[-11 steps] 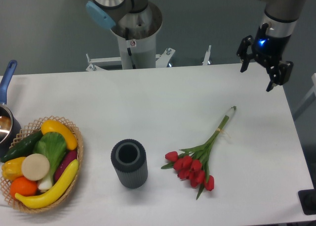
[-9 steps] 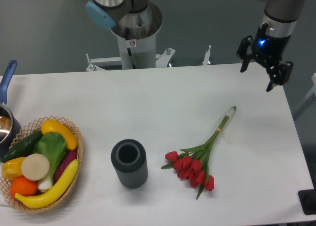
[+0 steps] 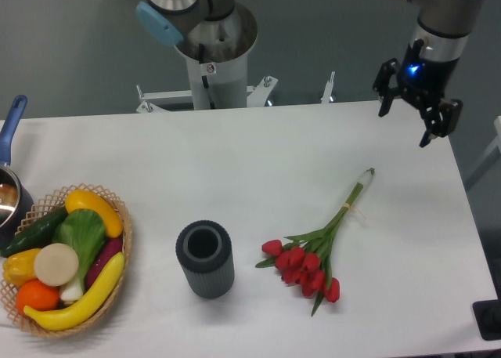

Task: Pick up the flowers from the table
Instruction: 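Move the open gripper toward the tulip stems and lower it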

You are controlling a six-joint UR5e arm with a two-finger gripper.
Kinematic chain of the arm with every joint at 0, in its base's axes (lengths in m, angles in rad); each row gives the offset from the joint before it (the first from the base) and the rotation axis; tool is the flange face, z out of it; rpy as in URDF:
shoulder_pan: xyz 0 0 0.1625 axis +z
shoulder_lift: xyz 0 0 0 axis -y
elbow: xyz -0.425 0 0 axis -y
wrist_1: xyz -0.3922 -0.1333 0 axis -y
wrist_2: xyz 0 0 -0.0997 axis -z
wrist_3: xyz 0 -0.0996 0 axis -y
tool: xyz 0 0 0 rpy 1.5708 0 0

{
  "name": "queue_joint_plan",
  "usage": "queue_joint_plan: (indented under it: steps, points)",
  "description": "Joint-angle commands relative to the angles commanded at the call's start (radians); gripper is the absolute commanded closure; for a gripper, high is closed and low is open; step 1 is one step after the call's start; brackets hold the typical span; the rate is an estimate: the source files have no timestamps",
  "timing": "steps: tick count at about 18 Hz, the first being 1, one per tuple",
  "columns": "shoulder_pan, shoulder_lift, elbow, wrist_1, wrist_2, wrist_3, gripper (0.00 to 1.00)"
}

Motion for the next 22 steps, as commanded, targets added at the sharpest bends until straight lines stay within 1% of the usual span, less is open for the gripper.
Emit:
queue_joint_plan:
  steps: [2,5,6,8,10,11,14,16,18,20,22]
  points:
    - [-0.003,-0.003,-0.003,0.0,0.003,-0.063,0.0]
    - [-0.021,-0.014,-0.005,0.002,0.0,-0.073,0.0]
    - [-0.034,-0.026,-0.008,0.002,0.0,-0.073,0.0]
    - [-0.049,-0.037,-0.029,0.008,0.0,-0.076,0.0]
    - [-0.072,-0.057,-0.05,0.043,0.002,-0.112,0.0]
    - [-0.08,-0.06,-0.063,0.073,0.0,-0.132,0.0]
    - [-0.107,-0.093,-0.097,0.179,0.005,-0.177,0.0]
    - [-0.11,-0.113,-0.112,0.228,0.008,-0.201,0.0]
    - [-0.123,-0.129,-0.113,0.235,0.008,-0.203,0.0]
    - [-0.136,-0.161,-0.11,0.235,0.008,-0.204,0.0]
    - [-0.14,-0.179,-0.107,0.233,0.005,-0.208,0.0]
